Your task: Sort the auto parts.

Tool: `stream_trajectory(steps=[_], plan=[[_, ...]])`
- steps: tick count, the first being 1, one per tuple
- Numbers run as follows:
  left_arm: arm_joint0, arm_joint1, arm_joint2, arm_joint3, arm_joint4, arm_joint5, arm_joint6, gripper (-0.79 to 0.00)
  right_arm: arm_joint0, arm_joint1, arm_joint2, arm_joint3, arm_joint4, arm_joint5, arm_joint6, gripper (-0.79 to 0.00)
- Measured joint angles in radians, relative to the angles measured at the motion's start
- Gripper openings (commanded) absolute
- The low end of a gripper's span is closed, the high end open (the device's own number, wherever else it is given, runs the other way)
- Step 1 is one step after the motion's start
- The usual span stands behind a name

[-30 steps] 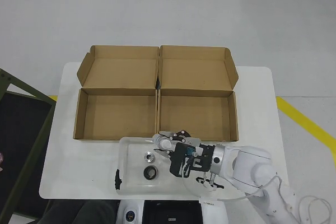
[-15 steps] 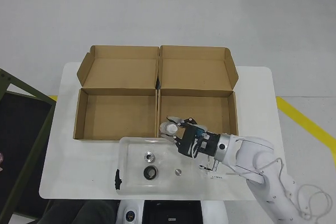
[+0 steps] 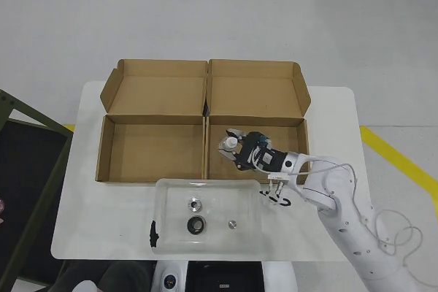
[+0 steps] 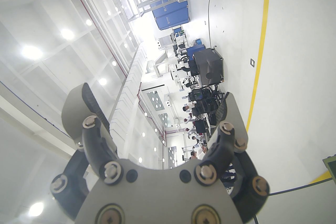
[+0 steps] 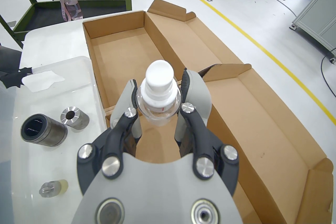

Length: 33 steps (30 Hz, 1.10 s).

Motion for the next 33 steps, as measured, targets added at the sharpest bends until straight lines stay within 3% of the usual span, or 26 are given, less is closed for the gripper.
stream_trajectory(steps=[17,28,31,33], plan=[[0.000,0.000,0.000,0.000,0.000,0.000,0.000,0.000,0.185,-0.050,-0.139,0.308,0.009,0.056,-0.060,-0.785],[0.000,0.000,0.000,0.000,0.000,0.000,0.000,0.000,0.234,-0.072,-0.186,0.416,-0.008,0.072,-0.083,-0.782],[0.000,0.000,0.000,0.000,0.000,0.000,0.000,0.000,0.237,-0.076,-0.192,0.429,-0.011,0.073,-0.083,-0.539],[0.000,0.000,0.000,0.000,0.000,0.000,0.000,0.000,0.240,-0.078,-0.194,0.438,-0.012,0.073,-0.081,-0.443]])
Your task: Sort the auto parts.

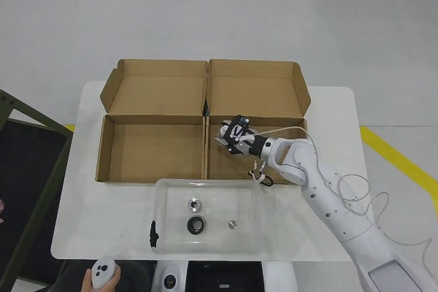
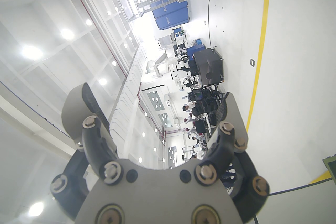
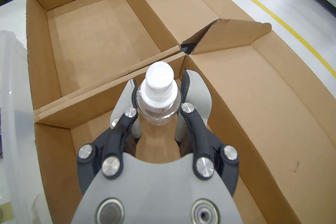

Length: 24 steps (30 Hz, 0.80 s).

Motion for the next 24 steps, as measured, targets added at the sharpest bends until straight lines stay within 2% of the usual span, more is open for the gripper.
stream_trajectory(steps=[10,16,22,24], plan=[[0.000,0.000,0.000,0.000,0.000,0.000,0.000,0.000,0.008,-0.007,0.003,0.011,-0.001,-0.001,-0.005,-0.394],[0.000,0.000,0.000,0.000,0.000,0.000,0.000,0.000,-0.017,0.007,0.051,-0.100,-0.023,-0.018,0.030,-0.259],[0.000,0.000,0.000,0.000,0.000,0.000,0.000,0.000,-0.071,0.029,0.120,-0.251,-0.033,-0.056,0.089,-0.191],[0.000,0.000,0.000,0.000,0.000,0.000,0.000,0.000,-0.098,0.036,0.140,-0.309,-0.033,-0.073,0.115,-0.215]])
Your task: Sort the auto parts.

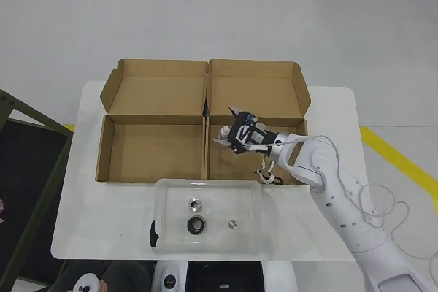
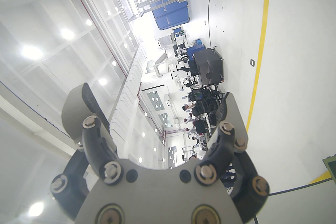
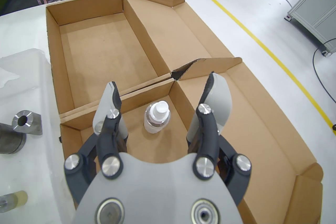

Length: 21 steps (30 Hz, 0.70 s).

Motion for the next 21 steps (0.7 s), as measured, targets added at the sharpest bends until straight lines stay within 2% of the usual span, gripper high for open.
stream_trajectory(steps=[3,10,17,21], plan=[[0.000,0.000,0.000,0.000,0.000,0.000,0.000,0.000,-0.048,0.010,0.020,-0.076,0.012,-0.033,0.036,-0.222],[0.000,0.000,0.000,0.000,0.000,0.000,0.000,0.000,-0.186,0.033,0.061,-0.243,0.023,-0.079,0.104,-0.157],[0.000,0.000,0.000,0.000,0.000,0.000,0.000,0.000,-0.347,0.057,0.087,-0.409,-0.035,-0.113,0.166,-0.117],[0.000,0.000,0.000,0.000,0.000,0.000,0.000,0.000,-0.418,0.067,0.084,-0.458,-0.082,-0.124,0.191,-0.120]])
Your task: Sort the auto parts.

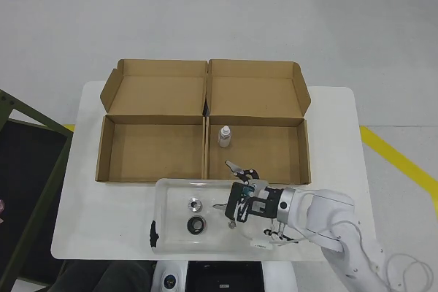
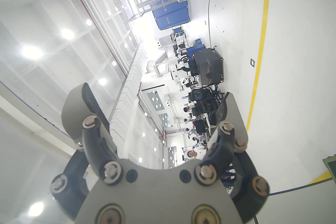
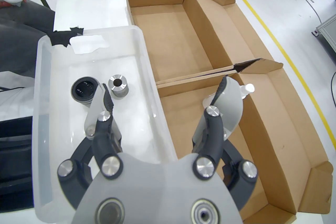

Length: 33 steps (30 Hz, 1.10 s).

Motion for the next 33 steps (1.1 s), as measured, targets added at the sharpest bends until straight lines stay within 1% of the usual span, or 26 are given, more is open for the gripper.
stream_trajectory(steps=[8,14,20,21,25,33], plan=[[0.000,0.000,0.000,0.000,0.000,0.000,0.000,0.000,-0.098,0.016,-0.017,-0.043,-0.098,-0.020,0.032,-0.123],[0.000,0.000,0.000,0.000,0.000,0.000,0.000,0.000,-0.127,0.024,-0.029,-0.067,-0.147,-0.029,0.085,-0.117],[0.000,0.000,0.000,0.000,0.000,0.000,0.000,0.000,-0.121,0.027,-0.054,-0.072,-0.148,-0.040,0.174,-0.117],[0.000,0.000,0.000,0.000,0.000,0.000,0.000,0.000,-0.118,0.027,-0.060,-0.069,-0.144,-0.042,0.188,-0.095],[0.000,0.000,0.000,0.000,0.000,0.000,0.000,0.000,-0.097,0.024,-0.094,-0.048,-0.124,-0.042,0.244,-0.083],[0.000,0.000,0.000,0.000,0.000,0.000,0.000,0.000,-0.054,0.018,-0.156,-0.013,-0.113,-0.027,0.342,-0.120]])
